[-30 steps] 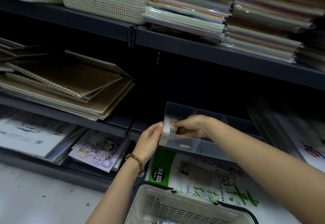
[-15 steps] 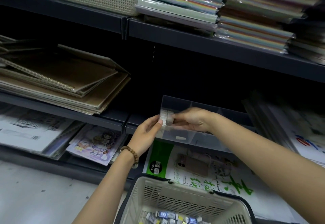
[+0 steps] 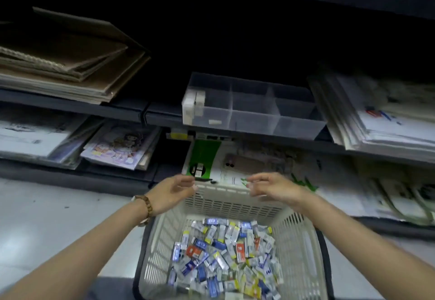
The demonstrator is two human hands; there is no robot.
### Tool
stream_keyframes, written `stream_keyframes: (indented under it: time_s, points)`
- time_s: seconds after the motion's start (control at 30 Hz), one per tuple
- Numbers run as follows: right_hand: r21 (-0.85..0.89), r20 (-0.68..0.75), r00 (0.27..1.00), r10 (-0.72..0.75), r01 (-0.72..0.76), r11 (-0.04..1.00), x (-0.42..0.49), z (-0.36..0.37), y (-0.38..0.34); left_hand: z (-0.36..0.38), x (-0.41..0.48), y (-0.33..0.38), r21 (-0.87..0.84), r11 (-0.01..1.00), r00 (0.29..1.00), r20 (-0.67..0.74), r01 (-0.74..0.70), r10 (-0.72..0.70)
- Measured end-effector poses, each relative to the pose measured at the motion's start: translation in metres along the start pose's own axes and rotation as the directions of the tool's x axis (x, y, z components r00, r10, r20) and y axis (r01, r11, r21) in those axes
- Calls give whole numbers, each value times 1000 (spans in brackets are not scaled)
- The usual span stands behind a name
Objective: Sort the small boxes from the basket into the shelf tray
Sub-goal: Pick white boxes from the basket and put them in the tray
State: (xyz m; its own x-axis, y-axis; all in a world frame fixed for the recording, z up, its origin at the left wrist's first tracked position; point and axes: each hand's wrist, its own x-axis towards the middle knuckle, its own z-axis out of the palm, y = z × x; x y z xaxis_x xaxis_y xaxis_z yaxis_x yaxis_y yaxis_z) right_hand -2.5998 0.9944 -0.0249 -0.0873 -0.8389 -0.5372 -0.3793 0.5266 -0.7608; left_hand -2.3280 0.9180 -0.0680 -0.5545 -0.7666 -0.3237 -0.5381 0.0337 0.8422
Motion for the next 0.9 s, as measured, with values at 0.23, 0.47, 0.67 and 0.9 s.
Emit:
stream_keyframes:
  time_s: [0.23, 0.47, 0.67, 0.9]
  points:
    - [-173, 28, 912, 408, -398, 901, 28, 53, 158, 100, -5, -102, 311, 904, 894, 245, 294, -375]
    - [-57, 64, 905, 421, -418, 907, 54, 96, 219, 130, 20, -147, 358, 834, 829, 222, 420, -513]
    - [14, 136, 911, 389, -395, 919, 68, 115, 247, 146, 32, -192, 578, 692, 728, 229, 432, -646]
    - [45, 319, 909, 267, -296, 954, 76, 146, 235, 156, 42, -204, 586, 679, 789, 105, 442, -605]
